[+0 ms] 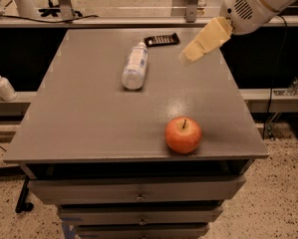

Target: Place blue plastic bottle upright

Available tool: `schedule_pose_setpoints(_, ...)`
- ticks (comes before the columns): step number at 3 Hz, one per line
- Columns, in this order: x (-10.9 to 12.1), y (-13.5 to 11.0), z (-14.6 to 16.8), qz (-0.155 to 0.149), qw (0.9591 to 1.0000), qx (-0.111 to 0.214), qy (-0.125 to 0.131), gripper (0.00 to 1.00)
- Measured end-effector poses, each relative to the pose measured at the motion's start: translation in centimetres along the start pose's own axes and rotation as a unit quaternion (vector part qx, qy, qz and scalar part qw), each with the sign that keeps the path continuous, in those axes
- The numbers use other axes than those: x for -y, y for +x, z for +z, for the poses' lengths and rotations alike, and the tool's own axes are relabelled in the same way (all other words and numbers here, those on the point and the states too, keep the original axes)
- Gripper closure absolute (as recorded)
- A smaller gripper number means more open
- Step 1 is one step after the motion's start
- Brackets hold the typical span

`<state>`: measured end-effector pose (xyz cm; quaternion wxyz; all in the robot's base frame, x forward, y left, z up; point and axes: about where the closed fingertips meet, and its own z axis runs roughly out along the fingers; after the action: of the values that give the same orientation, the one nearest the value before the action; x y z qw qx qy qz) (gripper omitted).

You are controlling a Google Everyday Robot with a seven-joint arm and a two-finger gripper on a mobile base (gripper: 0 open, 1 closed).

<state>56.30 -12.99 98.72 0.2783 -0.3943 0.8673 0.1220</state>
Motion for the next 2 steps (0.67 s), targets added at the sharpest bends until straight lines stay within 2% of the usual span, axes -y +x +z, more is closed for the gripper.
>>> schedule_pose_setpoints(1, 0.9, -2.7, 3.1, 0.084, 0.9948, 0.054, -0.021, 0.0)
schedule_pose_setpoints(2, 0.89, -2.7, 3.1, 0.084, 0.9948, 0.054, -0.021, 0.0)
